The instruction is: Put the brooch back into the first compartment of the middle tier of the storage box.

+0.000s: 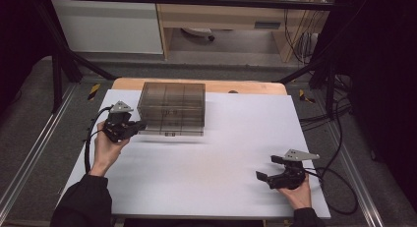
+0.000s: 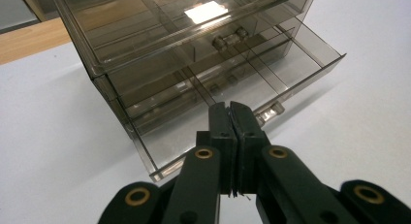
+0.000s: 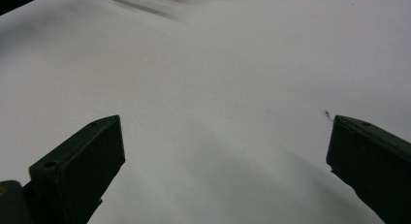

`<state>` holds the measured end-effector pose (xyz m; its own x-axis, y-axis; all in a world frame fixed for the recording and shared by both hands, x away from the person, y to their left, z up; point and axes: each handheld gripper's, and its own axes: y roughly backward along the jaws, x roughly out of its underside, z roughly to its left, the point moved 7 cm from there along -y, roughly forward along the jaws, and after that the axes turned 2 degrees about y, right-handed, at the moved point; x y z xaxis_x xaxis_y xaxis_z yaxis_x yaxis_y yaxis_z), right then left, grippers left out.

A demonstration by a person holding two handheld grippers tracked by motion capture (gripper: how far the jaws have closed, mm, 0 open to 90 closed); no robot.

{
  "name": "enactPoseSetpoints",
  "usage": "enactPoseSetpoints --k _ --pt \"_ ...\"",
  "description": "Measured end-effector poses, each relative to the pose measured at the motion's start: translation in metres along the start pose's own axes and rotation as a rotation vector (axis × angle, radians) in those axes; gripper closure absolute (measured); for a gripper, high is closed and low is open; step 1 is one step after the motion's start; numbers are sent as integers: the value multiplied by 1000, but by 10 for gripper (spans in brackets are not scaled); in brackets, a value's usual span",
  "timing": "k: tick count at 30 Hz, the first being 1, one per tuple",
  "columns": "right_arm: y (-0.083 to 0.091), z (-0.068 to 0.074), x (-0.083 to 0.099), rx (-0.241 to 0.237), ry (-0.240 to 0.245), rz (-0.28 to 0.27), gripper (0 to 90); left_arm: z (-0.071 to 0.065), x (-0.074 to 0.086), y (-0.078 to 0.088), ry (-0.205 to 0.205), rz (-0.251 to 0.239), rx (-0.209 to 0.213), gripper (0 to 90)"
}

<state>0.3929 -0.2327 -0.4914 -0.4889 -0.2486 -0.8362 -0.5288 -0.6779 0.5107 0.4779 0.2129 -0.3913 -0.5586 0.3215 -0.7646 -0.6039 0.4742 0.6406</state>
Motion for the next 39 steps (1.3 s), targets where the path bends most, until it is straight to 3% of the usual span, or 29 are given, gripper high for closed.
enactPoseSetpoints --k 39 --pt "0 0 0 1 -2 5 5 19 -3 -40 34 38 -48 889"
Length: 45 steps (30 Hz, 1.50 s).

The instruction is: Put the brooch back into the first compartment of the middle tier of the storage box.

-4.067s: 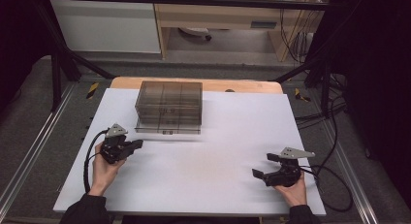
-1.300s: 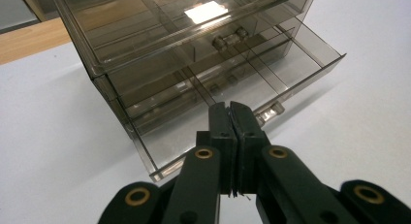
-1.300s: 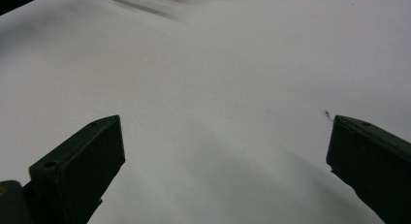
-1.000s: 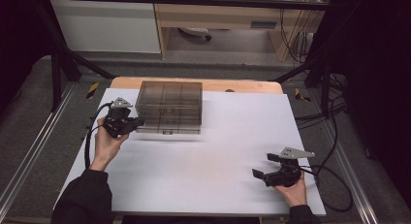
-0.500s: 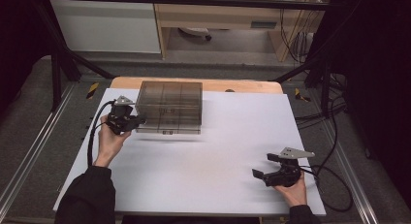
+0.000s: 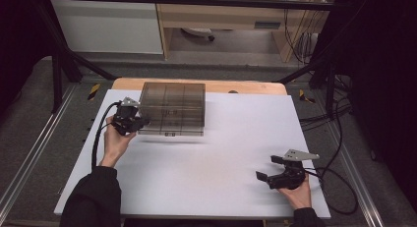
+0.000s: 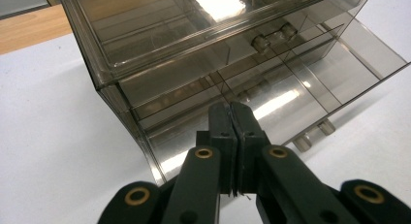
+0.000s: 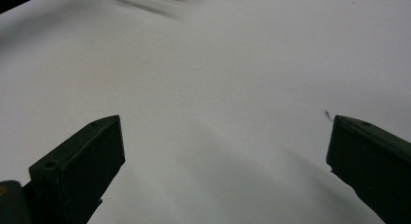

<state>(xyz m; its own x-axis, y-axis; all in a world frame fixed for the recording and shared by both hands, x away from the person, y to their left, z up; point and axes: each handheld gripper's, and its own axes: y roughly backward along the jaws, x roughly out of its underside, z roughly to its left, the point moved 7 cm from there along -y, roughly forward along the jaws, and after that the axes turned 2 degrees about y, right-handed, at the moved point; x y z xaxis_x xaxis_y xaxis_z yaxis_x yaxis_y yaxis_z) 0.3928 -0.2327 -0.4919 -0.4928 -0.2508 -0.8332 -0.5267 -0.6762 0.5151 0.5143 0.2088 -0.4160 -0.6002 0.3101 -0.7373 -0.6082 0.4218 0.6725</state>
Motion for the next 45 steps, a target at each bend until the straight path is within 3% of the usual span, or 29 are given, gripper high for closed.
enactPoseSetpoints --k 18,35,45 --pt "0 0 0 0 0 0 5 1 11 -20 0 33 -4 888" --pt "0 0 0 0 3 -4 5 2 15 -27 -4 64 -11 880" --pt "0 0 -1 1 4 -5 5 3 13 -21 -6 50 -18 829"
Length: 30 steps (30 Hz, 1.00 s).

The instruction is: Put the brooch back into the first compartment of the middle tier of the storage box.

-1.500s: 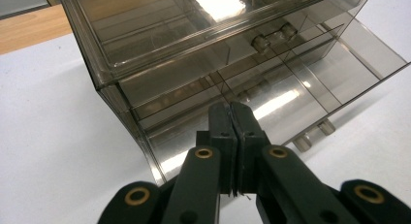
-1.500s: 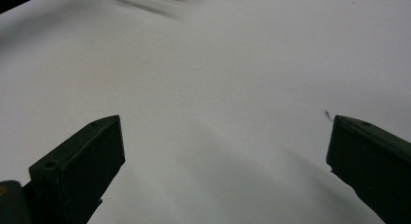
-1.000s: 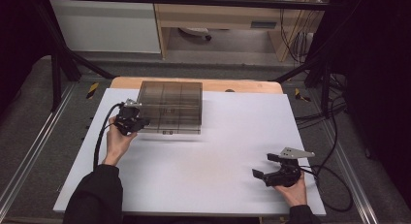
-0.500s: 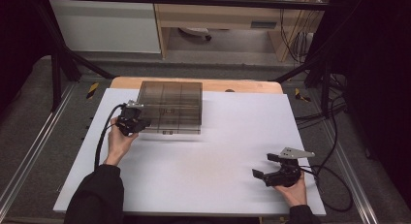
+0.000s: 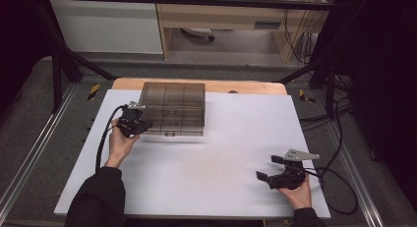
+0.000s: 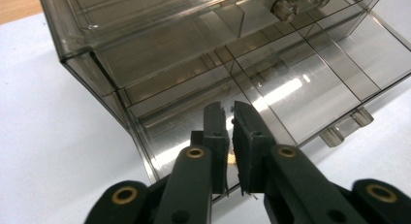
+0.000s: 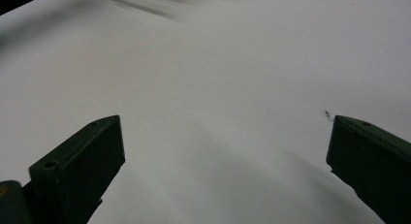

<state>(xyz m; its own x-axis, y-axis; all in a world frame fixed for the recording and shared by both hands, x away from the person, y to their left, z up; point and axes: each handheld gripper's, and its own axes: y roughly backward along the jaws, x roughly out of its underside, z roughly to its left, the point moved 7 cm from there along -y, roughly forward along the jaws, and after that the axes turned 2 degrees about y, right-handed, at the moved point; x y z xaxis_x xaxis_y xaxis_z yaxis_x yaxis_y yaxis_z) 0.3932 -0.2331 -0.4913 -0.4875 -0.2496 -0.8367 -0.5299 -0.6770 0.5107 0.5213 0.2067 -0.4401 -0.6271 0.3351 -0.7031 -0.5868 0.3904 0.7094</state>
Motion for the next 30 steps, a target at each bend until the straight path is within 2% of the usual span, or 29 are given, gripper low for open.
enactPoseSetpoints --k 9,17,30 --pt "0 0 0 0 -4 0 5 -3 -3 11 -18 -30 -5 677" --pt "0 0 0 -1 -5 -2 5 -6 -3 20 -32 -44 -11 472" --pt "0 1 0 -1 -8 -3 5 -11 7 31 -36 -61 19 259"
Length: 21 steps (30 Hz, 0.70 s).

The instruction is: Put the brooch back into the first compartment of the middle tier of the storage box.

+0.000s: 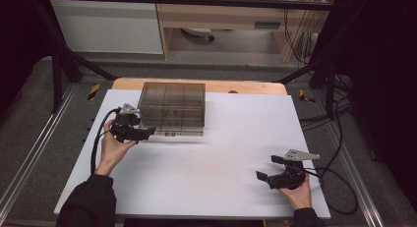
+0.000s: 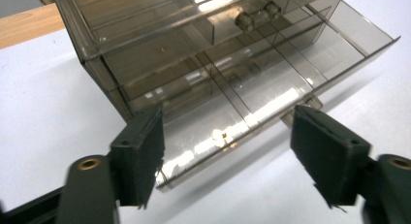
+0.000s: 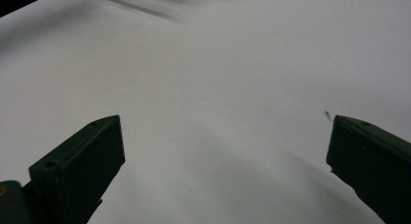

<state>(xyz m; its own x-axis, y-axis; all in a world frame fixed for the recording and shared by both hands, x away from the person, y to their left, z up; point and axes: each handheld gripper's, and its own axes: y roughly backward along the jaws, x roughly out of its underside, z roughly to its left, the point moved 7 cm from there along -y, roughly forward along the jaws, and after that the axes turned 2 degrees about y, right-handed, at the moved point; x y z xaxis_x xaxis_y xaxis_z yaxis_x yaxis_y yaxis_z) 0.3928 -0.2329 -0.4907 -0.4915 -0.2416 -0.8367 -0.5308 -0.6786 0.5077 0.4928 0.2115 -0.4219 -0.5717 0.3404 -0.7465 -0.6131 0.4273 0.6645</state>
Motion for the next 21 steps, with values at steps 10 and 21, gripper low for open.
enactPoseSetpoints --k 10,21 --pt "0 0 0 1 1 0 5 -2 15 7 -11 4 15 96" --pt "0 0 0 1 0 1 5 -6 35 15 -26 -12 20 40"
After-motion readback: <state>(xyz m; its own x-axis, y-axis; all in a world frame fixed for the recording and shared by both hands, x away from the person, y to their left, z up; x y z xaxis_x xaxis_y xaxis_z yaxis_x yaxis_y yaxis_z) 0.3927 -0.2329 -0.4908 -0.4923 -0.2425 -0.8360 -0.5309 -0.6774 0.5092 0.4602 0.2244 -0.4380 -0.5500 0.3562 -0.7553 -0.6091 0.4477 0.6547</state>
